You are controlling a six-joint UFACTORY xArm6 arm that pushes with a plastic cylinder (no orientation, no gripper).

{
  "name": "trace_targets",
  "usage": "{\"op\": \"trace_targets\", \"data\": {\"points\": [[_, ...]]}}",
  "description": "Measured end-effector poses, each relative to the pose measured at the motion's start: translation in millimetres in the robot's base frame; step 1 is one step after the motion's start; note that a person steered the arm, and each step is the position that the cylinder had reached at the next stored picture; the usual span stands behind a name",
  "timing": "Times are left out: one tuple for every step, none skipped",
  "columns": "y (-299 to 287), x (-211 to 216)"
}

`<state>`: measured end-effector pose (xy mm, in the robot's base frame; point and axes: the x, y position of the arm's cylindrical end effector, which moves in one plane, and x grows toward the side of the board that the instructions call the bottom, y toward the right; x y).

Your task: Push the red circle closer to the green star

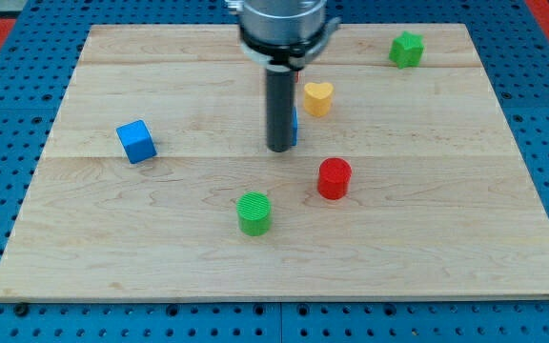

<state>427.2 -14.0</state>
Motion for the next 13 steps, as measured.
{"op": "trace_targets", "data": {"points": [[-5.1,48.1],[37.9,92.0],[100.2,90.0],[105.7,42.2],[104.9,43.7],[82.1,71.1],[36.8,54.9],[46.0,36.4],[74.3,33.2],[75.0,43.7],[92.4,44.3],[113.3,36.1],[123.8,16.3]]}}
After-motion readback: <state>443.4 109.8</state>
